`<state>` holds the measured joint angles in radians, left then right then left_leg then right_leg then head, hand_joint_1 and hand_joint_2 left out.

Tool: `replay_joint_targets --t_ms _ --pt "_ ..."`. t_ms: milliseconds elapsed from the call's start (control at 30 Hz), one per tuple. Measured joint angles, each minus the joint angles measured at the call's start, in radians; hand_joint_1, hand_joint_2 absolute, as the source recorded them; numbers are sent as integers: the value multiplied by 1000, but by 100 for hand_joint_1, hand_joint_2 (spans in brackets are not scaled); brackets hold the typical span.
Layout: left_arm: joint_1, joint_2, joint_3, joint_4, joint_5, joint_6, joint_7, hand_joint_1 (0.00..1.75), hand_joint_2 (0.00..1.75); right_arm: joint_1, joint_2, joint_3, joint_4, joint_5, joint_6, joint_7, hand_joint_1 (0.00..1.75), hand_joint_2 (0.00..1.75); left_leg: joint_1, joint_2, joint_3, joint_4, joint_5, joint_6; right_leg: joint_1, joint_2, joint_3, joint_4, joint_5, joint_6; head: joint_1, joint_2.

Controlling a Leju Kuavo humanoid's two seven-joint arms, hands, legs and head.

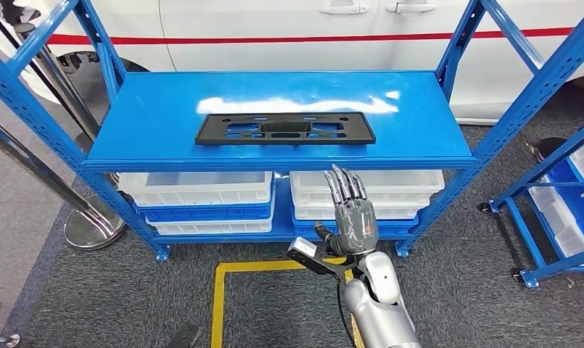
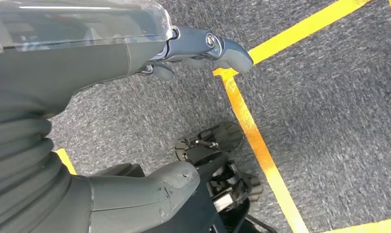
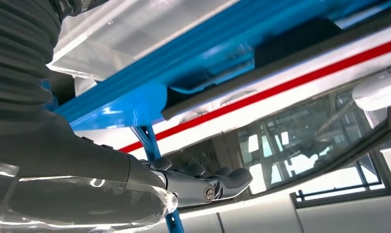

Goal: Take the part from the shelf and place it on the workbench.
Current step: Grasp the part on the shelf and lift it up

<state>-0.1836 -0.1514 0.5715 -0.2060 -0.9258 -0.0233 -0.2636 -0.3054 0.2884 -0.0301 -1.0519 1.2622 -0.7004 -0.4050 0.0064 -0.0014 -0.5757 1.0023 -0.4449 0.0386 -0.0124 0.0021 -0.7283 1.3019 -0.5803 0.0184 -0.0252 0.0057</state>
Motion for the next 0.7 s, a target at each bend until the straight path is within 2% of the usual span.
replay_joint_targets --t_ms 33,100,133,167,200,267,333,367,433,467,500,533,567,600,633,667,700 --pt "0 0 0 0 0 0 0 0 175 1 -1 0 2 0 0 0 0 175 0 0 0 2 -1 -1 -1 0 8 -16 20 0 0 0" --pt "0 -1 0 0 -2 -1 0 0 175 1 -3 0 4 0 0 1 0 175 0 -2 0 10 -6 -4 -1 -1 68 -136 85 -5 0 0" --pt "0 -1 -1 0 -4 -2 0 0 175 0 -3 0 5 0 0 1 0 175 -2 -2 -2 15 -10 -8 1 -1 97 -196 106 -8 0 0" --pt "-1 -2 -1 0 -5 -2 -1 0 175 -1 -3 0 5 0 0 1 0 175 -3 -3 -5 19 -12 -12 2 -1 116 -237 116 -12 0 0" --pt "-1 -2 -1 0 -6 -3 -2 0 175 0 -3 0 6 0 0 1 0 175 -5 -3 -7 21 -14 -17 4 0 122 -254 115 -15 0 0" --pt "-1 -2 -2 0 -7 -3 -3 0 175 0 -4 1 7 0 0 1 0 175 -5 -3 -8 21 -15 -27 5 2 122 -257 116 -22 0 0" --pt "-2 -2 -3 0 -8 -3 -3 0 175 -2 -4 1 7 2 0 1 0 175 -3 -2 -17 44 -34 -38 2 2 124 -263 120 -33 0 0" --pt "-2 -2 -3 0 -8 -3 -3 0 175 -3 -4 1 7 3 0 1 0 175 -1 -2 -32 80 -57 -43 0 1 125 -266 121 -38 0 0" --pt "-2 -2 -4 0 -9 -3 -3 0 175 -4 -3 2 8 6 0 1 0 175 3 -2 -87 201 -118 -53 -1 -1 126 -266 120 -43 -1 0" --pt "-2 -2 -4 0 -9 -3 -3 0 175 -4 -3 2 10 7 0 1 0 175 4 -2 -116 260 -138 -56 -1 -1 126 -266 119 -43 -1 0" --pt "-1 -2 -4 0 -9 -3 -3 0 175 -4 -3 2 11 9 0 1 0 175 5 -2 -133 292 -140 -58 0 -1 127 -265 119 -44 -1 0" --pt "-1 -2 -5 0 -10 -3 -3 0 175 -3 -3 2 13 10 0 1 0 175 5 -2 -132 286 -122 -57 0 0 129 -265 118 -44 -1 0" --pt "-1 -2 -5 0 -10 -3 -3 0 175 -4 -3 2 14 11 0 1 0 175 5 -2 -112 240 -88 -55 0 1 131 -265 116 -43 -1 0" --pt "-2 -2 -5 0 -10 -3 -3 0 175 -4 -3 2 14 12 0 1 0 175 5 -2 -81 169 -49 -51 0 2 134 -265 114 -41 -1 0" --pt "-3 -2 -5 0 -10 -3 -3 0 175 -5 -3 2 14 12 0 1 0 175 3 -2 -49 103 -22 -47 1 2 137 -265 113 -39 0 0" --pt "-5 -2 -5 0 -10 -3 -3 0 175 -6 -3 2 14 12 0 1 0 175 1 -3 -25 54 -8 -41 2 3 137 -265 111 -35 -1 0" --pt "-6 -2 -5 0 -10 -3 -2 0 175 -7 -3 1 14 13 0 1 0 175 -2 -3 -14 28 -5 -37 3 3 136 -265 111 -30 0 0"
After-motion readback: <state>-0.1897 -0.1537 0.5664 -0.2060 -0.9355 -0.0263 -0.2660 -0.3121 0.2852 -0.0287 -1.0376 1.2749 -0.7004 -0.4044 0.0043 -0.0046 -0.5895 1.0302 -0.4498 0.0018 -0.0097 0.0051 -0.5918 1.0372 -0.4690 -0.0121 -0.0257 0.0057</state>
